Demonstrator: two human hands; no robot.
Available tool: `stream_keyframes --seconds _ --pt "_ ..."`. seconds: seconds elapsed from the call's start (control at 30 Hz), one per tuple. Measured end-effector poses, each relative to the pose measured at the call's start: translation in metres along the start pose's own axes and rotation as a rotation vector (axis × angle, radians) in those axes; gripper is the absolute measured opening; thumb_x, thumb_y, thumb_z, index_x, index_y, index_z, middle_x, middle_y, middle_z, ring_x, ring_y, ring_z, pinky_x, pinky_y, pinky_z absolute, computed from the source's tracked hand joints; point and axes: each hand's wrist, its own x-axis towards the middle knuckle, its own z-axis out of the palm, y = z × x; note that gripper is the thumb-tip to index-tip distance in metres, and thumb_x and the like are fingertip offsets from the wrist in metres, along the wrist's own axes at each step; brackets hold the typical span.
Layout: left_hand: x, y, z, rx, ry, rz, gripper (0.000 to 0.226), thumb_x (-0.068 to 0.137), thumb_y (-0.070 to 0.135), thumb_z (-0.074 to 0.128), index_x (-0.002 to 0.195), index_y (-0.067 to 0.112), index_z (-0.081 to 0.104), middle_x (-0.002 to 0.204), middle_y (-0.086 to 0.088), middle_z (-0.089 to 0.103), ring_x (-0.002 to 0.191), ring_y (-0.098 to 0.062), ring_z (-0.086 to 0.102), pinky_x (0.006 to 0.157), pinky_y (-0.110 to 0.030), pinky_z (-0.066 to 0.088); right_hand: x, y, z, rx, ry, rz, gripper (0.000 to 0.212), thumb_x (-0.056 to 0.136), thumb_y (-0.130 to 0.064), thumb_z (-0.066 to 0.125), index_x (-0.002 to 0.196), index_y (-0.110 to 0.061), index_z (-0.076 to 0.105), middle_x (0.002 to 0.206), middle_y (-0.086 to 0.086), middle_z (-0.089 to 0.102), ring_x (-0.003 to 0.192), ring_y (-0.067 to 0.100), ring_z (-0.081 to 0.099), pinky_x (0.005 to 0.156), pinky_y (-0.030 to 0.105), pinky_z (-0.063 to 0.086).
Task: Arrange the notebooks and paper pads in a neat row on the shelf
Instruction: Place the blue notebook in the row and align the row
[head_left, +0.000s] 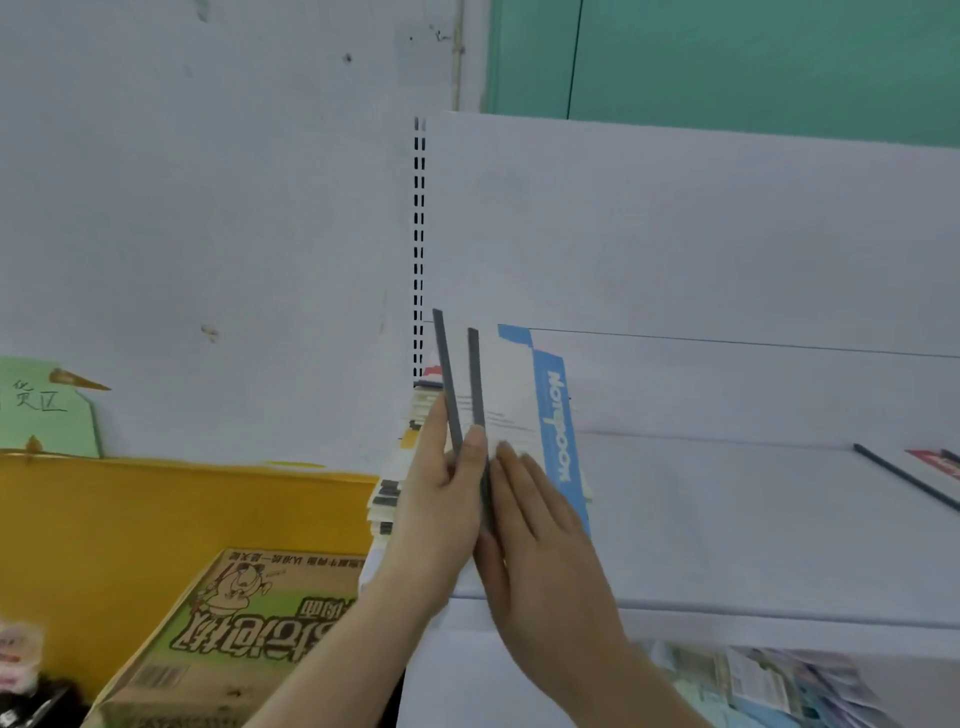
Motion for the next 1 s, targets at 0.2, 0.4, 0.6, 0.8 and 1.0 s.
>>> stream_keyframes --seconds 0.2,0.4,0.6,0.8,1.0 --pt "0.001 -0.012 0.015 0.015 -0.033 -0.011 0.047 0.103 0.011 0.048 0.136 0.044 0.044 0.12 0.015 0.068 0.111 -0.006 0.065 0.098 -0.04 0.054 -0.019 0.021 -0.018 0.013 -0.179 -0.059 0.067 0.1 -0.056 0.02 0.154 -0.021 0.003 0.161 -0.01 -0.006 0.147 0.007 -0.012 0.121 0.038 0.012" --pt "0.0 -0.023 0.048 -0.027 -0.046 0.022 0.051 0.105 0.013 0.043 0.141 0.048 0.038 0.125 0.016 0.062 0.11 -0.006 0.061 0.091 -0.037 0.056 -0.047 0.071 -0.051 -0.047 -0.06 0.256 0.09 0.087 -0.076 0.034 0.154 -0.025 0.003 0.161 -0.005 -0.014 0.148 0.012 -0.003 0.118 0.036 0.02" --pt "-0.011 -0.027 0.104 -0.063 -0.122 0.012 0.054 0.107 0.017 0.037 0.144 0.056 0.031 0.128 0.028 0.058 0.116 0.002 0.057 0.105 -0.04 0.047 -0.076 0.109 -0.093 -0.047 -0.213 0.437 0.103 0.075 -0.075 0.045 0.149 -0.037 -0.015 0.146 -0.023 -0.041 0.144 0.002 0.009 0.106 0.025 0.035" --pt "-0.031 -0.017 0.183 0.002 -0.255 0.057 0.045 0.107 0.022 0.038 0.142 0.05 0.038 0.12 0.031 0.061 0.107 0.01 0.057 0.1 -0.031 0.049 -0.109 0.164 -0.14 0.042 -0.124 0.53 0.103 0.071 -0.07 0.054 0.15 -0.038 -0.004 0.152 -0.025 -0.024 0.144 0.001 0.004 0.114 0.024 0.022" --pt "-0.052 -0.014 0.284 0.052 -0.162 0.035 0.048 0.105 0.026 0.042 0.145 0.05 0.033 0.106 0.017 0.066 0.086 0.008 0.061 0.072 -0.019 0.047 -0.147 0.242 -0.197 -0.005 -0.063 0.544 0.092 0.079 -0.06 0.063 0.151 -0.031 0.014 0.156 -0.018 0.007 0.124 -0.009 0.02 0.107 0.016 0.027"
